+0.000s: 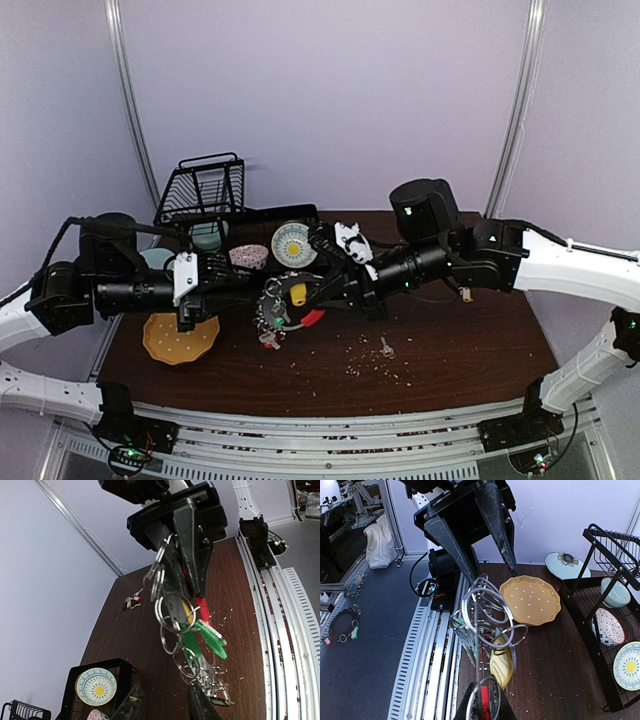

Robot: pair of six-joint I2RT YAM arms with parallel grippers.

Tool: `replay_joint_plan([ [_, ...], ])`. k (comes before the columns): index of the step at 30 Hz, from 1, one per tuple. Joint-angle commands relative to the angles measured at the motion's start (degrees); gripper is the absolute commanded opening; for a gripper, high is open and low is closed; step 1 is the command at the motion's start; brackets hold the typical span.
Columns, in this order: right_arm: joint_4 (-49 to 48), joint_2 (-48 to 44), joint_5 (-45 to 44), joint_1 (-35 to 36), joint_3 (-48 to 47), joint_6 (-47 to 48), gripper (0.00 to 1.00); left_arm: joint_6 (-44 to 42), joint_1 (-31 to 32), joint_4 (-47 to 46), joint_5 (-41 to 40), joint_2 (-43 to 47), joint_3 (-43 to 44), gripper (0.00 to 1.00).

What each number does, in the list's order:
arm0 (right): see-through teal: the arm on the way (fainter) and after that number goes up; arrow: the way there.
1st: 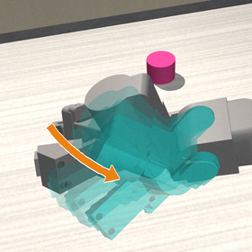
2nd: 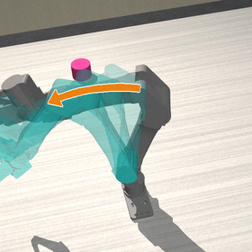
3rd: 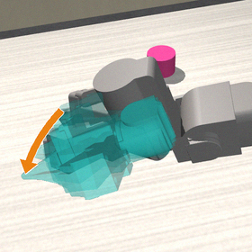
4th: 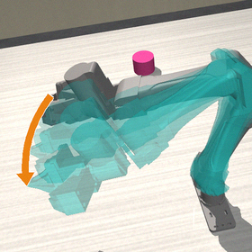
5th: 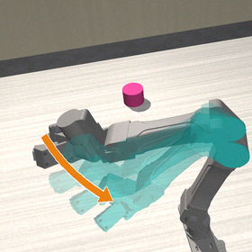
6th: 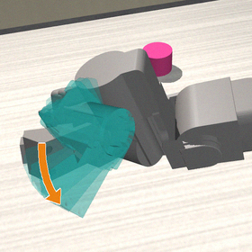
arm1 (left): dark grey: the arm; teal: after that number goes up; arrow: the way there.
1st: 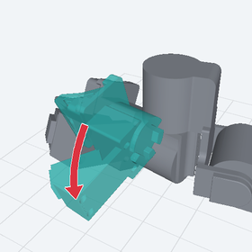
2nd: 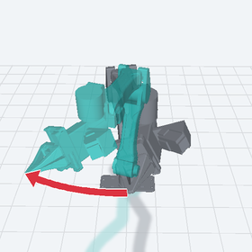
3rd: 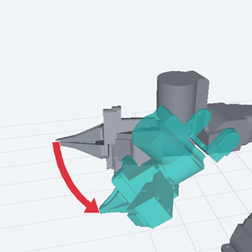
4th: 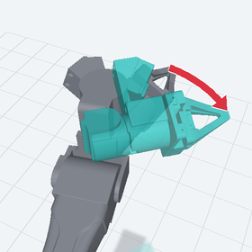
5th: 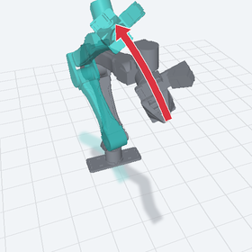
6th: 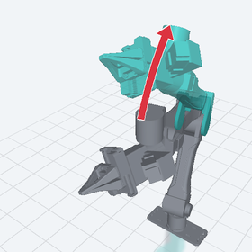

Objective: Put the keys on the keyring

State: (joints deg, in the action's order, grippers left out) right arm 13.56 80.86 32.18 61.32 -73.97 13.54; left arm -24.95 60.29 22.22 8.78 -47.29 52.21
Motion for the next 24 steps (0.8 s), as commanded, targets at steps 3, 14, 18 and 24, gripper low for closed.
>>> replay_joint_plan([
  [3,-2.3,-2.54,0.32,0.16,0.75,-0.44,0.0,-1.97,1.96,-3.8,-0.68,-1.23,-0.63,0.31],
  [14,-2.49,-2.5,0.66,0.15,0.85,-0.13,0.0,-1.8,3.03,-5.56,-1.2,-2.55,-0.44,0.29],
  [18,-2.37,-2.3,1.04,0.13,0.76,-0.27,0.0,-1.45,3.1,-7.37,-2.76,-2.06,-0.55,0.2],
  [24,-2.48,-2.23,1.19,0.18,0.77,-0.33,0.0,-1.02,3.09,-9.72,-4.78,-0.09,-1.84,0.14],
])
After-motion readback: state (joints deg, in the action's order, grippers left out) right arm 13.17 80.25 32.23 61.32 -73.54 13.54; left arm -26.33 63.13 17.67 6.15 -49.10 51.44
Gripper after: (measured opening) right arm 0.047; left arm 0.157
